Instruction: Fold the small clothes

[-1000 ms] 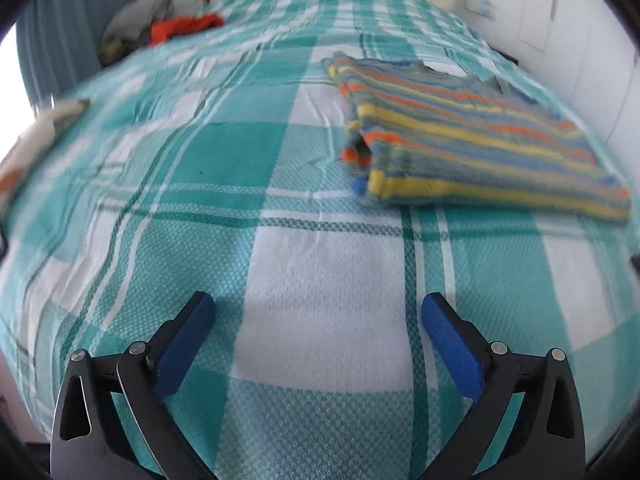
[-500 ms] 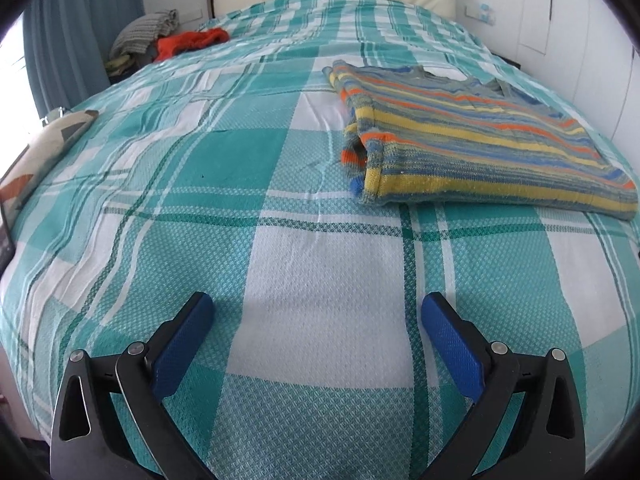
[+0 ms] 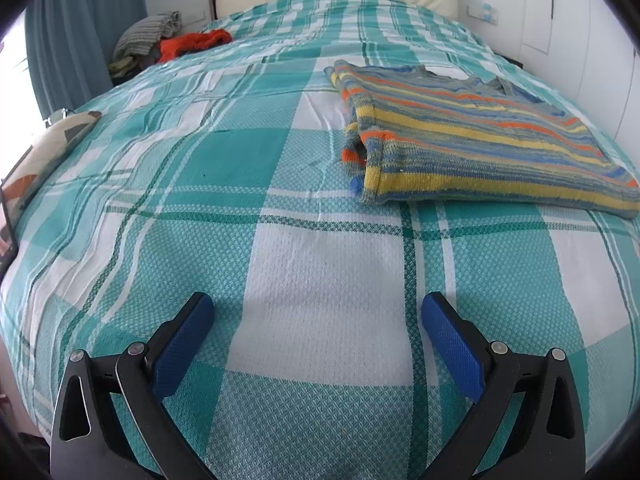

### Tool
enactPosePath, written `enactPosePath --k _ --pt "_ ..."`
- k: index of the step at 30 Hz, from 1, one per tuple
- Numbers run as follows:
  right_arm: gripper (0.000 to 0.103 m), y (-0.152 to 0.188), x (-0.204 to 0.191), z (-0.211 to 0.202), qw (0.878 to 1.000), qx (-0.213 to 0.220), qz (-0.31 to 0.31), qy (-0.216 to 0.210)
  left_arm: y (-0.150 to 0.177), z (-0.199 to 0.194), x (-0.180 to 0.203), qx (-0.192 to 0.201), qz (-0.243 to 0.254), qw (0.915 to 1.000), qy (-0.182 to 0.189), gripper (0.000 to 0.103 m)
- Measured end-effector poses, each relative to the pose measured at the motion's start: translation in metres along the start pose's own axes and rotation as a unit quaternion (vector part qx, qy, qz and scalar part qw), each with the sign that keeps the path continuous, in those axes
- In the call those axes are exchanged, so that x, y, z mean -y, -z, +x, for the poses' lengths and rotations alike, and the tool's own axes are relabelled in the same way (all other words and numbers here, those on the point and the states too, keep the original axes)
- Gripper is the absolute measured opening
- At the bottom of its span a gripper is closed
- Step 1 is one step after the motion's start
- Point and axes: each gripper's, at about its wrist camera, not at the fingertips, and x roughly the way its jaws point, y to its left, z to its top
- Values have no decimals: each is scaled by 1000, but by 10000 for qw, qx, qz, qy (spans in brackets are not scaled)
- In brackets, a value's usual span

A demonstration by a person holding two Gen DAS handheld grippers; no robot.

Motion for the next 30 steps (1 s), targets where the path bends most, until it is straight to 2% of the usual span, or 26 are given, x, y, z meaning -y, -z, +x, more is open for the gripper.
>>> enactPosePath --k 30 --pt "93 1 -1 0 10000 23 23 21 -1 0 5 -9 -15 9998 -190 102"
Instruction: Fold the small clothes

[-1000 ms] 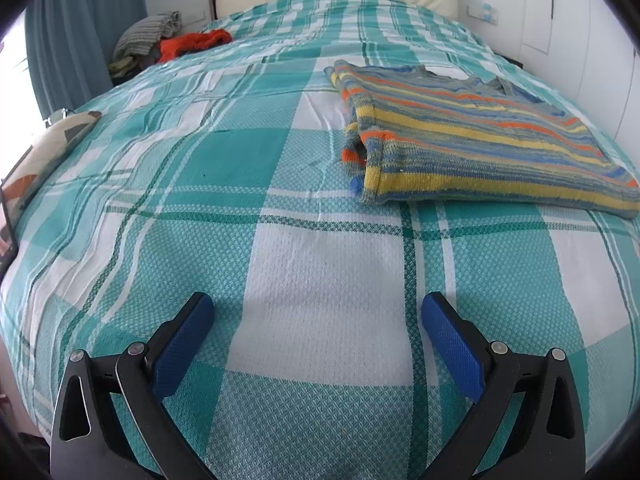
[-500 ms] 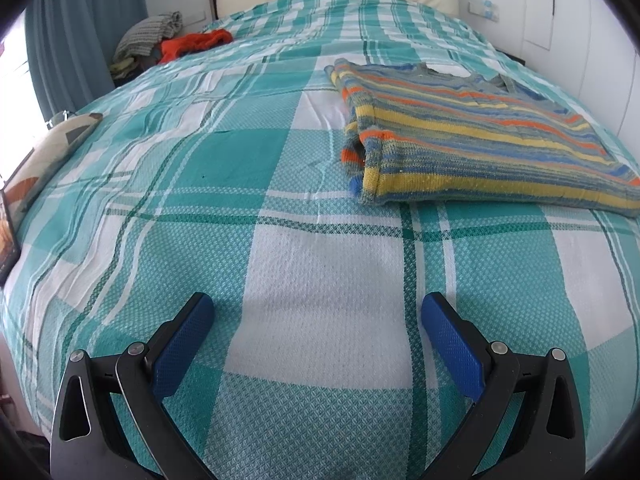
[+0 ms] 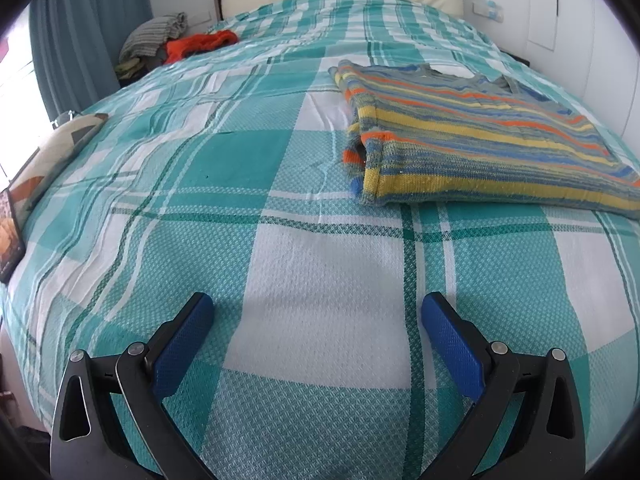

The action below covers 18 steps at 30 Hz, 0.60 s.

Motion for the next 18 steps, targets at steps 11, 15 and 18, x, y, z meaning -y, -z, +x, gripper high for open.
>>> enactPosePath --k 11,15,18 --pt "94 -1 2 -3 9999 -59 68 -94 -24 -17 -27 -648 -339 9944 759 101" --pt "93 -14 13 -13 9987 -278 172 -379 -64 -31 -58 -252 -822 9883 1257 101" --pt "93 -38 20 -29 9982 21 252 -537 -106 -20 -62 -161 -848 9830 1619 101"
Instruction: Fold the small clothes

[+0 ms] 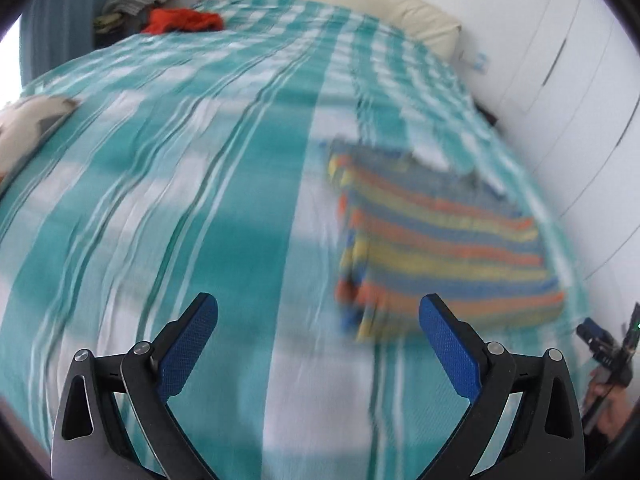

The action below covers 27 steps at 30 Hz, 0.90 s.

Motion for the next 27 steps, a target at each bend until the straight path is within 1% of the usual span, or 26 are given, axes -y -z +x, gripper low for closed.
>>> enactPosePath --k 2,3,4,5,6,7,9,10,11,13,14,16,17,18,19,20,21,22,23,24,25,27 --pt "93 -25 -2 -4 9998 125 -140 -114 -33 19 5 -78 94 9997 193 99" --pt "93 -42 -5 -3 9994 157 -235 -212 -49 32 10 -133 184 9994 252 96" --pt "93 -56 -7 -1 9989 169 -302 -309 -65 47 17 -219 310 9989 282 91" --pt "93 -72 -10 4 9982 172 -383 -427 -81 66 24 -369 456 9979 287 88" --pt "92 -89 -13 10 9974 176 -444 -543 -88 77 26 -469 526 9972 260 84" --pt "89 -108 -16 19 9964 159 -465 -690 -99 95 31 -597 614 9962 167 77" --pt "79 -135 -18 38 9948 9 -351 -959 -112 121 39 -750 734 9945 4 73" --pt "70 -149 -17 51 9936 -131 -229 -1094 -116 133 43 -806 808 9935 -52 72" --pt "62 -167 -14 70 9915 -372 -15 -1244 -119 142 47 -861 898 9922 -88 71" --pt "56 -186 -7 96 9878 -670 367 -1358 -123 157 54 -982 1104 9889 -182 62" --pt "55 -196 -3 111 9855 -783 584 -1389 -123 167 58 -1074 1244 9861 -263 58" --pt "53 -210 0 136 9820 -937 831 -1412 -121 175 61 -1173 1406 9822 -423 31" --pt "52 -215 -2 148 9817 -1004 841 -1386 -121 178 61 -1219 1474 9803 -498 25" --pt "52 -219 -4 160 9819 -1098 788 -1326 -120 180 63 -1231 1545 9789 -528 14" --pt "52 -221 -8 172 9818 -1251 702 -1245 -121 180 64 -1211 1584 9785 -535 7" --pt "50 -222 -12 185 9816 -1467 602 -1066 -122 177 65 -1150 1648 9780 -557 7" --pt "48 -220 -16 198 9814 -1675 515 -780 -123 174 68 -1069 1716 9777 -564 5" --pt "28 -218 -19 204 9804 -1764 471 -733 -123 169 70 -962 1800 9774 -555 4" --pt "4 -216 -20 208 9787 -1860 396 -776 -124 163 72 -839 1889 9768 -553 4" --pt "4 -216 -25 206 9798 -1870 235 -674 -125 154 74 -647 1958 9770 -539 4" --pt "4 -218 -28 197 9839 -1693 118 -564 -129 150 74 -515 1951 9781 -515 4" --pt "4 -223 -30 172 9910 -1211 66 -568 -137 141 71 -201 1824 9819 -474 4"
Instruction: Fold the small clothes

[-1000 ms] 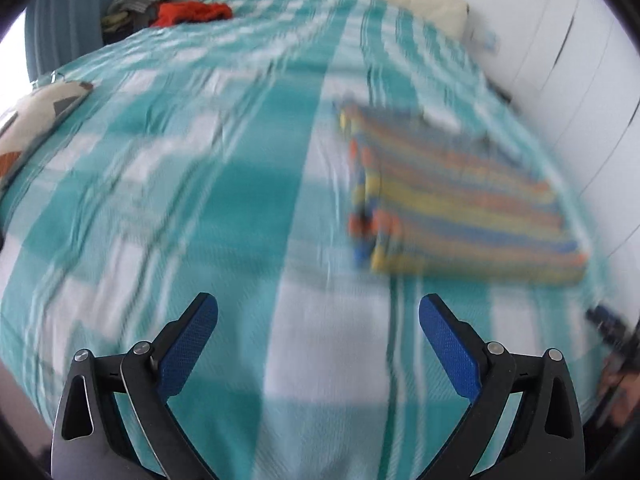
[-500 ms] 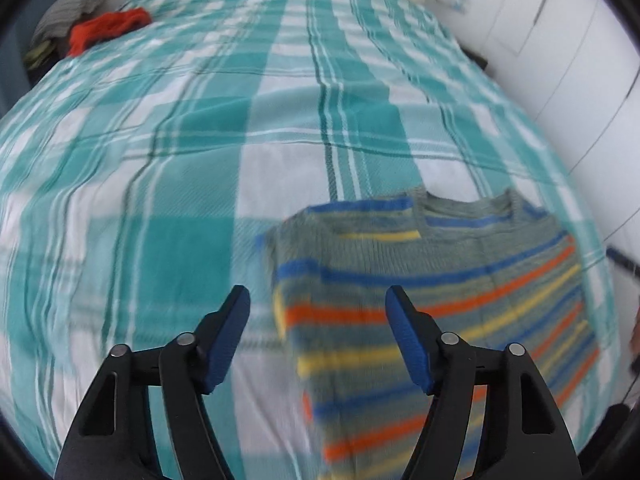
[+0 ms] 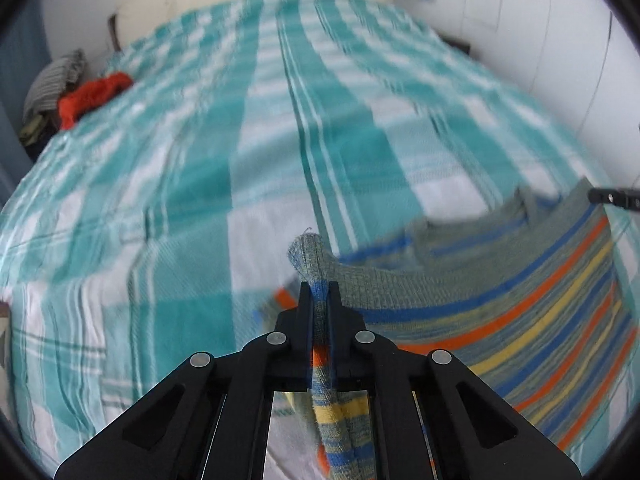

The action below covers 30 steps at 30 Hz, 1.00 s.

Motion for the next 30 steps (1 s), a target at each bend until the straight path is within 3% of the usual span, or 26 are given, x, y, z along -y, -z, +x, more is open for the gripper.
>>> enactPosePath --k 2,4,5,6,8,9,10,11,13,16,19,22,23,26,30 --pt "4 -2 1 -14 9995 309 -1 88 -2 9 -2 56 -79 9998 -144 9" --pt "4 -3 3 -9 9986 354 -58 387 2 37 -2 -503 -127 9984 -238 24" --pt "5 -2 7 4 9989 186 28 421 9 52 -2 -920 -92 9950 -375 26" --pt "6 0 11 14 9992 11 135 375 15 54 -1 -985 -36 9940 -480 28" --pt "18 9 19 29 9981 -311 317 439 20 36 -3 -733 -76 9954 -619 56" --pt "21 13 23 28 9982 -241 345 423 22 24 -5 -641 -139 9955 -691 71" --pt "33 15 26 22 9986 -111 355 369 24 7 -6 -434 -155 9964 -717 71" --pt "53 18 28 14 9988 20 360 345 27 -14 -2 -205 -123 9972 -703 71" --pt "70 23 36 -4 9982 306 376 353 33 -47 14 76 -9 9988 -476 72" --pt "70 24 49 -19 9986 293 415 -109 48 -87 74 344 441 9973 466 77" --pt "70 26 55 -13 9955 -321 461 -764 73 -96 164 328 1313 9809 1394 87" --pt "70 32 50 2 9868 -1013 397 -1202 104 -82 260 355 2423 9566 1582 87" --pt "70 36 48 5 9850 -1147 321 -1246 110 -75 284 358 2575 9521 1609 87" --pt "70 40 43 16 9816 -1374 164 -1313 123 -50 331 214 2711 9454 1794 85" --pt "68 40 51 19 9777 -1373 391 -1541 131 -45 358 452 2947 9386 1735 68"
